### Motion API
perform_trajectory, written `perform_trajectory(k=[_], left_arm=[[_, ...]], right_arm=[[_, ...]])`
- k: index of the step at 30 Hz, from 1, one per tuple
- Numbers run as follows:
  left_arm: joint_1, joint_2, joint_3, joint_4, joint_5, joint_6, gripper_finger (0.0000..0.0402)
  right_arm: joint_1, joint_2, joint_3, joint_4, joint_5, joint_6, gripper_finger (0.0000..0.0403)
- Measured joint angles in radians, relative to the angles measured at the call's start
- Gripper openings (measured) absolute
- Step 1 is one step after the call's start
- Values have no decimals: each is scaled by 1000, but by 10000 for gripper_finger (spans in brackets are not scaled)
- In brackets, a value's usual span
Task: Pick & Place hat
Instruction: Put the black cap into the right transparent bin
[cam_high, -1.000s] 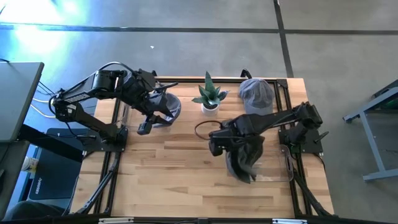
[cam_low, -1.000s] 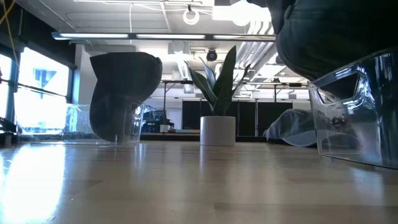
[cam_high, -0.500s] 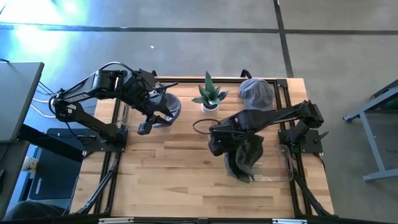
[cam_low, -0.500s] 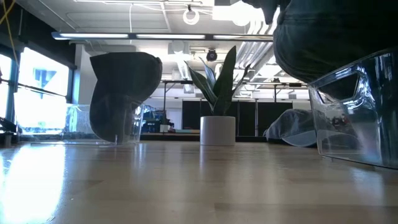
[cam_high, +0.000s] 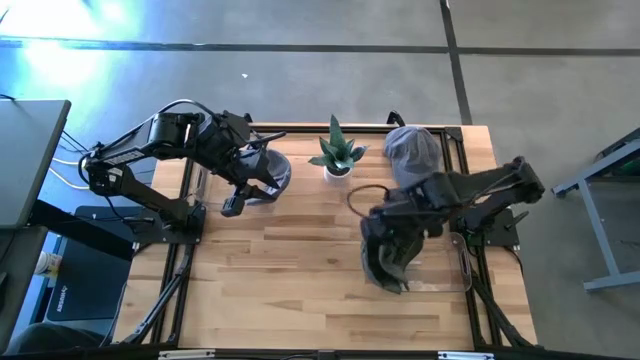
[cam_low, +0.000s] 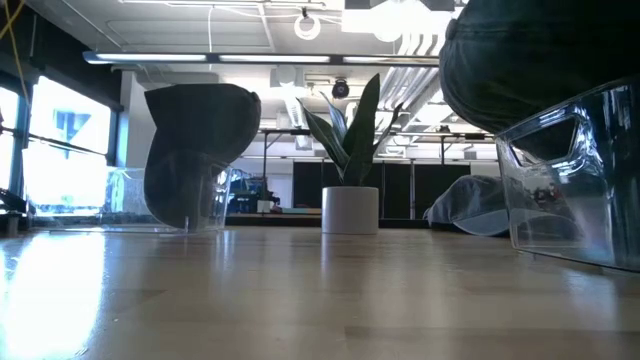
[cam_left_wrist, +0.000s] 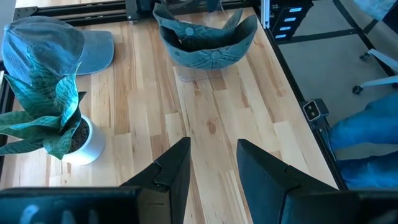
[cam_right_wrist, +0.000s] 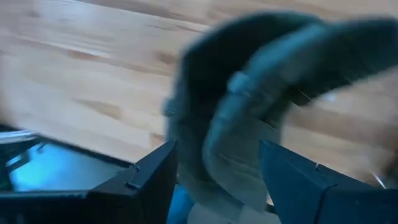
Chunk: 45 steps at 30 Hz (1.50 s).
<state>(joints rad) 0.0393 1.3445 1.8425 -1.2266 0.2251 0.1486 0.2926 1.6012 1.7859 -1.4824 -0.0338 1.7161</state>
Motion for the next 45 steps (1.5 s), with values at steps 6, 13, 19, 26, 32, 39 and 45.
perform_trajectory(k=[6,13,19,26,32,39,45], left_arm=[[0,0,0,20,1,0,126],[0,0,0,29,8,6,126],[0,0,0,29,8,6,126],[0,0,0,27,9,7,126],[0,0,0,27,12,7,126],[0,0,0,27,15,7,126],[0,0,0,27,14,7,126]], right_arm=[[13,46,-1,-41,54,64,214],[-13,100,-1,-67,40,57,215],[-11,114,-18,-75,20,60,212],[-11,105,-162,60,-16,59,190],[-11,105,-198,96,1,58,146],[4,105,-175,54,1,13,22],[22,105,-110,-77,28,-62,22]])
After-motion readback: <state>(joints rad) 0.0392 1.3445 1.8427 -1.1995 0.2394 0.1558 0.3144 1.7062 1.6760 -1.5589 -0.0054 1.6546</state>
